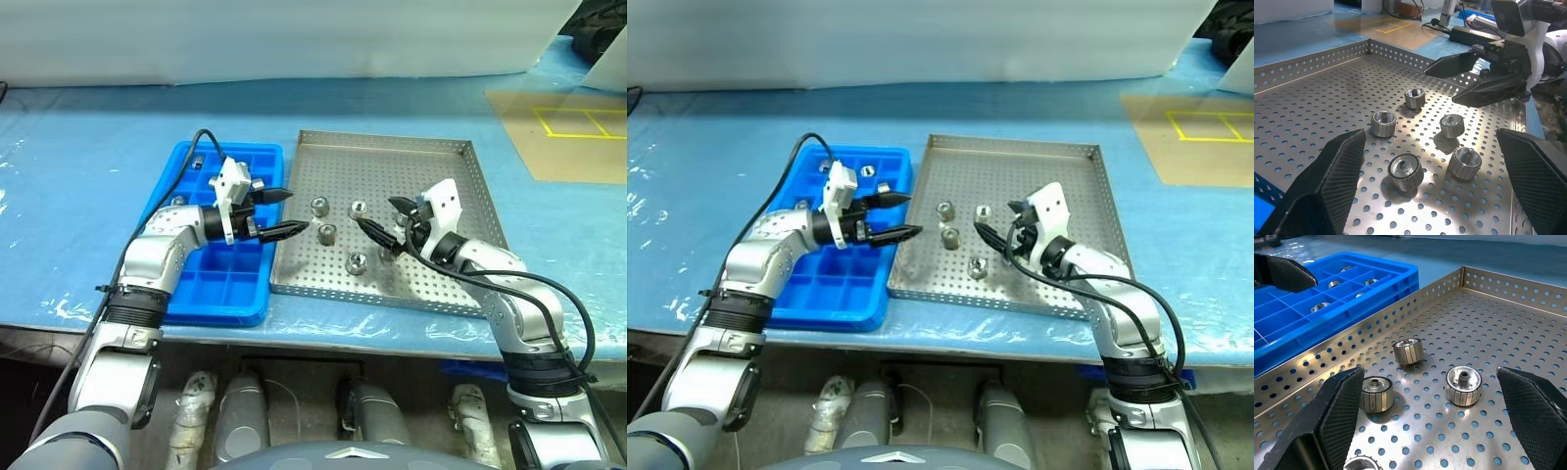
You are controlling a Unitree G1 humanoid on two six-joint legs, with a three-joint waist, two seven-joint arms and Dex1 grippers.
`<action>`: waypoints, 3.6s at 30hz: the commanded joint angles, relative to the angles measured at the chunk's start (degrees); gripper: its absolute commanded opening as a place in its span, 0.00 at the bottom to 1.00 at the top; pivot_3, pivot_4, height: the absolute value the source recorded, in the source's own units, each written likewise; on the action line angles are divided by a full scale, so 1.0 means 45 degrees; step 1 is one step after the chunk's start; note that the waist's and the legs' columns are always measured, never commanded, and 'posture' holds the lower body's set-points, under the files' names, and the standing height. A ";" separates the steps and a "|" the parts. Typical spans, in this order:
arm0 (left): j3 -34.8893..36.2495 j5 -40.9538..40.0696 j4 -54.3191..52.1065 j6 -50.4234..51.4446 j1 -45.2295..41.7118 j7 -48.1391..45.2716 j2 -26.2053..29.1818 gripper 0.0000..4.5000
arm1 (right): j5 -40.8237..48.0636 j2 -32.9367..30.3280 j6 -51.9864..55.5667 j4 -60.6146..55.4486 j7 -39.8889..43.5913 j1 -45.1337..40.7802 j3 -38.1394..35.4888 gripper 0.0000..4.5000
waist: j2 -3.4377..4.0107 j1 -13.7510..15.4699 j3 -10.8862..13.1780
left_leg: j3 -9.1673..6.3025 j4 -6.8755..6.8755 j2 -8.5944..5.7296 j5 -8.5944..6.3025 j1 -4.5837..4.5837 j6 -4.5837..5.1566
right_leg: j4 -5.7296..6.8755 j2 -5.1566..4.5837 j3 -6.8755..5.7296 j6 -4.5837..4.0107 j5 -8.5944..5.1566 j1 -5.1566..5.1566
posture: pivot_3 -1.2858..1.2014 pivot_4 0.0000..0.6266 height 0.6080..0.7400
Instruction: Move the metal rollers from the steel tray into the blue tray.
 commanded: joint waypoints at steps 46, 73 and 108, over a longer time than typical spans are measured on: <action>-0.2455 0.6601 1.2689 -0.7831 -0.6104 -0.0476 -0.3266 1.00 | 0.0107 -0.0030 0.0213 -0.2592 -0.1975 0.1710 -0.1148 0.99 | -0.0004 -0.0400 -0.0001 | -0.0006 0.0005 -0.0010 -0.0049 0.0064 0.0085 | -0.0121 0.0001 0.0001 0.0034 0.0024 0.0137 | 0.36 0.24 1.00; -0.1991 0.7369 1.2993 -0.7830 -0.5642 -0.0136 -0.3214 0.52 | 0.0585 -0.0218 0.0677 -0.2939 -0.1433 0.1930 -0.0778 1.00 | -0.0001 -0.0635 -0.0004 | 0.0002 -0.0015 -0.0017 -0.0092 0.0161 0.0152 | -0.0211 -0.0021 -0.0001 0.0039 0.0025 0.0268 | 0.36 0.24 1.00; 0.0425 0.4065 0.3944 -0.5901 -0.2924 -0.0951 0.0785 0.44 | -0.0044 -0.0054 -0.0656 0.0464 0.2627 -0.1927 0.2242 1.00 | 0.0004 -0.0189 0.0007 | 0.0003 -0.0072 0.0007 -0.0092 0.0066 0.0150 | -0.0246 -0.0057 -0.0043 0.0032 0.0024 0.0184 | 0.47 0.24 1.00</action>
